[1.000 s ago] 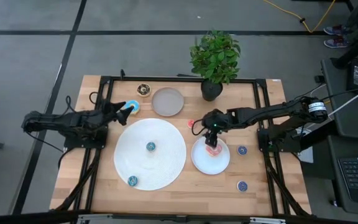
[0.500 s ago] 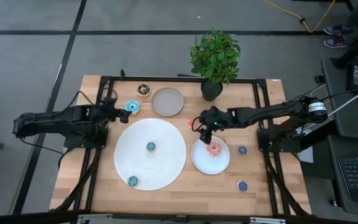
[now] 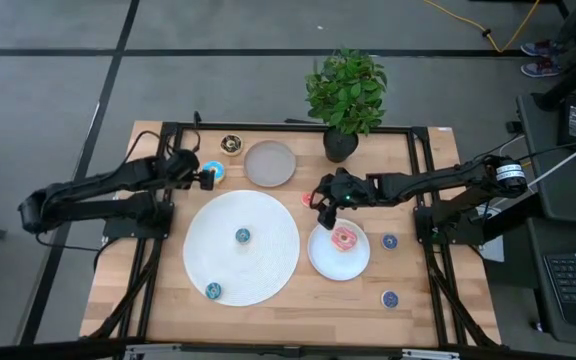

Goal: Pick & Place donuts
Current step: Put the large blue donut on the white plate, then put the bottom small purple donut on the brown plate

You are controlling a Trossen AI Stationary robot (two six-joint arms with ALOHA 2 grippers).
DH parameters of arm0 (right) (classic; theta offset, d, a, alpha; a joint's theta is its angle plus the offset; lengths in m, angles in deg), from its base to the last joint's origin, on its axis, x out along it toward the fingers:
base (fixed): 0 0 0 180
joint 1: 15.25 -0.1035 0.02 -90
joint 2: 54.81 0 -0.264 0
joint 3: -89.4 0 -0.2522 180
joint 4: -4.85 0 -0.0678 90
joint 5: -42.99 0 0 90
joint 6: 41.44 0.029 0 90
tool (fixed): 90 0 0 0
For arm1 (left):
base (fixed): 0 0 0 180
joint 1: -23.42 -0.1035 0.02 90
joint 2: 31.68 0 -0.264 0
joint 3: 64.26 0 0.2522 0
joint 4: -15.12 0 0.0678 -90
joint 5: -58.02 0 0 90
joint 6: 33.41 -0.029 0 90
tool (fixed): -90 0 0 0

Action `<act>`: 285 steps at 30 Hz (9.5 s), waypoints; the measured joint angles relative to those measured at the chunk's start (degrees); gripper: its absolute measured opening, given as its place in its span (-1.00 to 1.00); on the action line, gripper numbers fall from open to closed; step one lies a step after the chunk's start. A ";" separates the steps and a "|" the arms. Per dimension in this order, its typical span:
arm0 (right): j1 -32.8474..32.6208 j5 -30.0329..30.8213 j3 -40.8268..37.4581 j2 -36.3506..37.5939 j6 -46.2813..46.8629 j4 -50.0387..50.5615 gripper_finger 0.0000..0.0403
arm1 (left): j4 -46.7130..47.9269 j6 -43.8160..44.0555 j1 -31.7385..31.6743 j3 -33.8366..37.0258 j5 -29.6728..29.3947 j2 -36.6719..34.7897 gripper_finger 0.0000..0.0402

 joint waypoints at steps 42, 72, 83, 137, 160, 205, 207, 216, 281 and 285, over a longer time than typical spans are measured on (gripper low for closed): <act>-0.06 2.66 -0.02 -0.04 0.00 -2.37 0.20 | -8.41 -26.61 -19.35 -6.92 8.56 35.21 0.67; -0.06 2.66 -0.02 -0.04 -0.44 -2.37 0.20 | -7.78 -27.22 -22.07 -8.35 8.41 34.13 0.67; -0.06 2.66 -0.02 -0.04 -0.33 -2.40 0.20 | -8.59 -26.61 -20.11 -6.35 7.27 34.77 0.67; -0.06 3.22 -0.04 -0.04 -0.07 -2.86 0.20 | -11.85 -21.57 -18.38 -7.40 20.18 30.54 -0.40; -0.05 4.58 -0.02 3.21 -1.54 -7.86 -0.01 | -25.22 -4.18 2.87 -7.54 21.50 21.22 -0.40; -4.35 7.03 -0.02 18.91 -7.63 -7.42 -0.02 | -26.15 -20.51 26.43 -51.16 17.46 68.73 -0.40; -5.10 7.09 -0.02 19.08 -7.67 -7.18 -0.02 | -25.72 -21.56 27.34 -52.82 17.32 70.66 -0.40; -8.28 7.40 -0.04 19.52 -7.58 -7.53 -0.02 | -25.99 -22.26 29.66 -57.83 17.22 77.17 -0.40; -11.77 7.30 0.04 22.94 -7.57 -8.97 -0.02 | -24.98 -20.16 31.03 -57.74 10.20 73.69 -0.02; -12.59 7.23 0.07 23.39 -7.51 -7.24 -0.02 | -21.01 -20.12 31.05 -57.74 6.78 71.26 -0.02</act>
